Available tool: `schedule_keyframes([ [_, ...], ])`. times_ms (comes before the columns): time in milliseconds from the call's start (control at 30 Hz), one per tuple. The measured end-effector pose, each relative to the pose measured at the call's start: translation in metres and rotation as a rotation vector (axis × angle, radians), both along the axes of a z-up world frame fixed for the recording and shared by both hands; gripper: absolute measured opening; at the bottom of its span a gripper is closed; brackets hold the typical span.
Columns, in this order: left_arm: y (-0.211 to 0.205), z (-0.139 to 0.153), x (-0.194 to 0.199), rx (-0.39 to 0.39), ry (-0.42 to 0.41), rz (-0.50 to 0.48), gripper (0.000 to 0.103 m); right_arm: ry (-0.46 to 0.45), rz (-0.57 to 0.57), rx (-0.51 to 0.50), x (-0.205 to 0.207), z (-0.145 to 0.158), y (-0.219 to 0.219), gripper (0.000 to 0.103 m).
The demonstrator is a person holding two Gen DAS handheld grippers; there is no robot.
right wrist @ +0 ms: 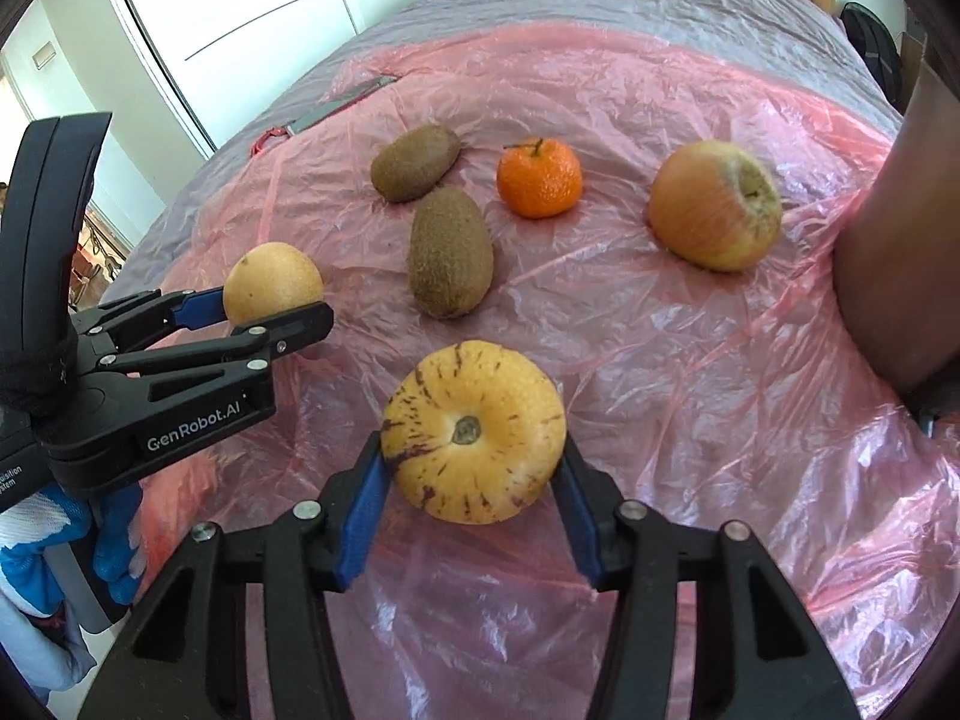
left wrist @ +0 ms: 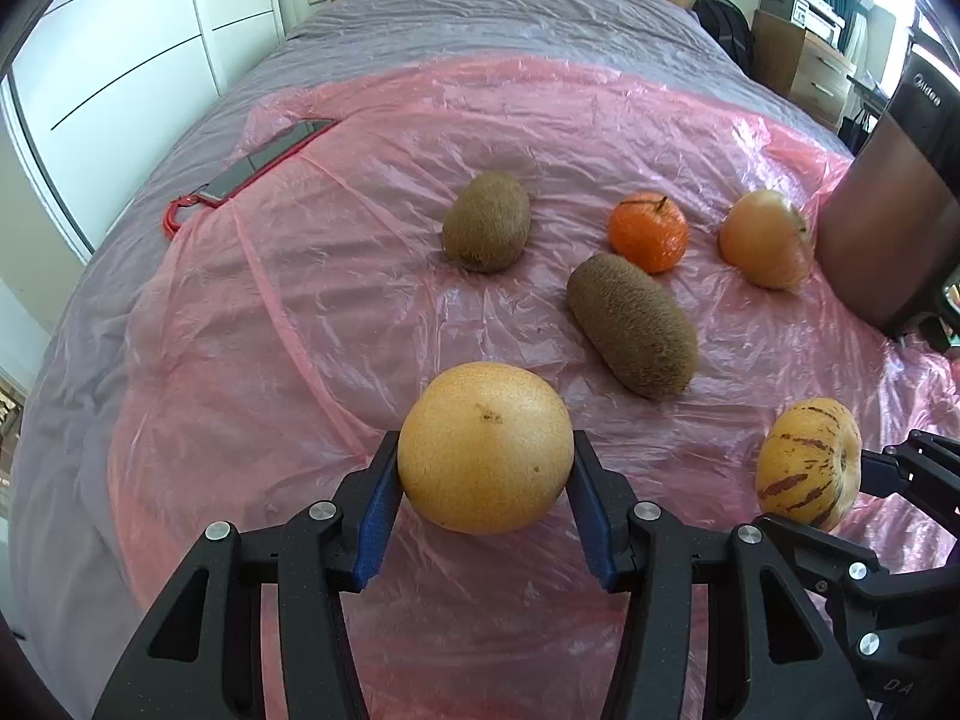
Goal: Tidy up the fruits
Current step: 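Grasp the yellow pear with the left tool while the right tool grasps the striped fruit, then carry the pear and striped fruit over the green tray with both tools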
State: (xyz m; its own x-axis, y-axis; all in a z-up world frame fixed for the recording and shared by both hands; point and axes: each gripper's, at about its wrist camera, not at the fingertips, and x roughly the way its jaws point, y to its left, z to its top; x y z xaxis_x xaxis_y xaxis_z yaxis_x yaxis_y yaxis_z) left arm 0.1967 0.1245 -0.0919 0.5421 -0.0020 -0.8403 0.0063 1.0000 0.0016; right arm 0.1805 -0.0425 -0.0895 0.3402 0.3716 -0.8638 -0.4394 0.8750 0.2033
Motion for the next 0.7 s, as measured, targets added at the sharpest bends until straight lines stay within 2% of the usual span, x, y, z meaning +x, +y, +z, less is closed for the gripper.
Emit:
schedule_keyframes([
  [267, -0.003, 0.026, -0.031, -0.031, -0.05, 0.006, 0.047, -0.03, -0.007, 0.015, -0.027, 0.025, -0.021, 0.069],
  [433, -0.017, 0.038, -0.055, -0.068, -0.073, -0.006, 0.047, -0.053, -0.023, 0.017, -0.048, 0.041, -0.045, 0.069],
  [700, -0.041, 0.05, -0.089, -0.08, -0.106, -0.015, 0.047, -0.081, -0.058, -0.002, -0.076, 0.055, -0.08, 0.069],
])
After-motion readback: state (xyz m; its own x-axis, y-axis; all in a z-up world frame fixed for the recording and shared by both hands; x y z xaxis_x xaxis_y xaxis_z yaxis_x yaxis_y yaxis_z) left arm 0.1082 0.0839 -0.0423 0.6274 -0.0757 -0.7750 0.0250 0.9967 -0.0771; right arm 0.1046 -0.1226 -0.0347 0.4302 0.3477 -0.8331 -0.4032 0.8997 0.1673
